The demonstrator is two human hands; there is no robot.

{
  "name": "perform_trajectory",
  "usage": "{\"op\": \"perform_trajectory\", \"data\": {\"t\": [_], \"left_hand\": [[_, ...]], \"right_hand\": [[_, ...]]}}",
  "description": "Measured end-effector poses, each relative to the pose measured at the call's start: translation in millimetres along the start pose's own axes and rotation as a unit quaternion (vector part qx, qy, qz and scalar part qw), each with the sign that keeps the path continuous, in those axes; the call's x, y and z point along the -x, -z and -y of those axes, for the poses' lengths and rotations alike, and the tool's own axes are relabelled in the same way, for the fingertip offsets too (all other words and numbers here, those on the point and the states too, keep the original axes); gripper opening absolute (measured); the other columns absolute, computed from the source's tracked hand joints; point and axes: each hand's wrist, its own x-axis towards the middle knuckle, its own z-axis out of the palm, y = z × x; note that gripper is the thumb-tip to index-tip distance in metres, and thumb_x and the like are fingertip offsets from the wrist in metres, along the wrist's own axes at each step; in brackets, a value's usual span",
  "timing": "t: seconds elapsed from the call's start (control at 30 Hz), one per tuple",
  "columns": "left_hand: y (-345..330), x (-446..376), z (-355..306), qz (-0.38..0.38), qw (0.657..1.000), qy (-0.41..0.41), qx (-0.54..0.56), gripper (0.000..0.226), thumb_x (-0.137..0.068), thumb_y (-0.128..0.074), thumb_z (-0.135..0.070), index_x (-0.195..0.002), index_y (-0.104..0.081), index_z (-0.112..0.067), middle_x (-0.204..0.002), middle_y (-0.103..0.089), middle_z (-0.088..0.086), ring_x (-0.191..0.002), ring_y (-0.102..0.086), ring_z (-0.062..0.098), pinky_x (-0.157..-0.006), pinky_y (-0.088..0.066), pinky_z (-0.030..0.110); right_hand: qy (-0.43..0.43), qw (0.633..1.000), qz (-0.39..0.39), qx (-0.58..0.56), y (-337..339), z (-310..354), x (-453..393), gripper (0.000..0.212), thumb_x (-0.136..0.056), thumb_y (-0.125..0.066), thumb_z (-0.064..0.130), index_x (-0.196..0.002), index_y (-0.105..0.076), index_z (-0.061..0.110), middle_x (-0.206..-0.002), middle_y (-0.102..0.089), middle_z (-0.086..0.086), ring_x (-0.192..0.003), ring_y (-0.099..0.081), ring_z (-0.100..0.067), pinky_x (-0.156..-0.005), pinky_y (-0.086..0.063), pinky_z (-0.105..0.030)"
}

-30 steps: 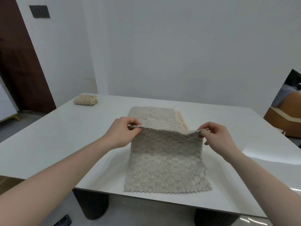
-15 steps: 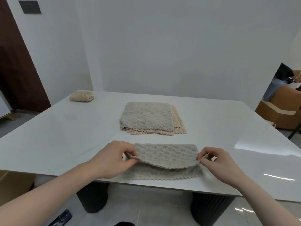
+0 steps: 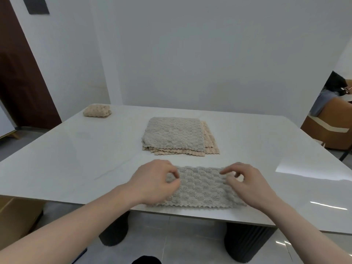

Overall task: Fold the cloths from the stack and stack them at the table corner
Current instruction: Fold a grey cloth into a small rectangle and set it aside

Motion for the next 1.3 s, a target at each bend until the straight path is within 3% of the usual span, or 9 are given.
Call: {"op": "perform_trajectory", "data": {"t": [0.1,0.17,0.27,0.37,0.8,0.97,1.1,1.23,1.3], "left_hand": [[-26.4,-18.9,-17.9,0.05,0.998,-0.031,-0.026,0.059,-0.097,-0.043,-0.064,-0.15,-0.045,-0.04,-0.163,-0.035,-0.011,-0.148,-0.03,0.017,-0.122,-0.026,0.041],[-46.4,-25.4,-20.9,0.101,0.993,-0.024,-0.051,0.071,-0.099,-0.034,-0.069,-0.162,-0.02,-0.04,-0.173,-0.009,-0.006,-0.158,-0.008,0.02,-0.128,-0.008,0.047],[-65.4,-30.7,-13.4,0.138,0.988,-0.011,-0.062,0.076,-0.098,-0.021,-0.074,-0.163,0.002,-0.042,-0.173,0.008,-0.008,-0.159,0.011,0.019,-0.128,0.007,0.05],[-69.1,-37.8,-5.4,0.138,0.989,-0.004,-0.058,0.077,-0.096,-0.018,-0.078,-0.162,0.005,-0.045,-0.173,0.01,-0.009,-0.159,0.014,0.017,-0.128,0.01,0.05],[-80.7,-46.4,1.1,0.11,0.992,-0.009,-0.064,0.078,-0.096,-0.017,-0.075,-0.163,0.005,-0.042,-0.172,0.011,-0.011,-0.159,0.015,0.017,-0.128,0.008,0.05],[-76.2,-48.4,5.9,0.119,0.993,0.004,-0.018,0.077,-0.096,-0.022,-0.075,-0.163,-0.002,-0.042,-0.173,0.007,-0.012,-0.159,0.011,0.011,-0.129,0.008,0.045],[-64.0,-52.7,27.7,0.054,0.998,0.03,-0.019,0.073,-0.099,-0.027,-0.069,-0.164,-0.019,-0.035,-0.173,-0.006,-0.011,-0.159,0.001,0.011,-0.13,0.003,0.042],[-64.8,-44.5,56.1,0.046,0.996,0.073,0.002,0.071,-0.101,-0.031,-0.067,-0.163,-0.024,-0.034,-0.173,-0.011,-0.011,-0.159,-0.003,0.011,-0.13,0.001,0.04],[-69.7,-40.6,57.3,0.031,0.997,0.076,0.012,0.07,-0.101,-0.032,-0.067,-0.163,-0.026,-0.034,-0.172,-0.013,-0.011,-0.159,-0.003,0.011,-0.13,0.0,0.039]], "right_hand": [[0.019,0.996,0.063,0.06,-24.5,0.2,-16.1,0.04,-0.094,-0.062,0.03,-0.133,-0.063,0.037,-0.146,-0.054,0.015,-0.134,-0.047,-0.011,-0.114,-0.037,-0.032],[-0.001,0.987,0.119,0.108,-40.0,-1.8,-22.0,0.06,-0.1,-0.054,0.043,-0.156,-0.04,0.029,-0.166,-0.03,0.006,-0.152,-0.026,-0.017,-0.126,-0.02,-0.034],[-0.022,0.969,0.171,0.18,-58.7,-7.5,-24.1,0.073,-0.105,-0.034,0.056,-0.165,-0.01,0.023,-0.173,-0.002,0.002,-0.159,-0.001,-0.017,-0.129,-0.003,-0.036],[-0.027,0.963,0.176,0.204,-64.4,-15.2,-26.4,0.075,-0.104,-0.025,0.06,-0.165,0.0,0.024,-0.172,0.006,0.005,-0.159,0.008,-0.014,-0.129,0.004,-0.04],[-0.012,0.966,0.148,0.21,-70.7,-20.1,-34.4,0.074,-0.104,-0.022,0.061,-0.165,0.0,0.024,-0.172,0.005,0.006,-0.158,0.009,-0.011,-0.129,0.007,-0.041],[-0.013,0.973,0.134,0.189,-69.8,-20.0,-31.7,0.075,-0.103,-0.025,0.063,-0.165,-0.005,0.027,-0.172,0.0,0.007,-0.158,0.005,-0.01,-0.129,0.005,-0.038],[-0.015,0.983,0.099,0.151,-68.3,-21.4,-27.9,0.08,-0.099,-0.033,0.068,-0.164,-0.013,0.027,-0.171,-0.011,0.008,-0.158,-0.006,-0.01,-0.129,-0.002,-0.036],[-0.082,0.996,0.027,0.015,-58.9,-24.1,-31.2,0.086,-0.088,-0.037,0.07,-0.161,-0.029,0.026,-0.161,-0.038,0.004,-0.147,-0.035,-0.018,-0.124,-0.025,-0.043],[-0.113,0.992,0.014,0.063,-54.5,-28.6,-34.7,0.076,-0.091,-0.041,0.063,-0.157,-0.037,0.026,-0.155,-0.046,0.002,-0.142,-0.039,-0.022,-0.12,-0.029,-0.045]]}}
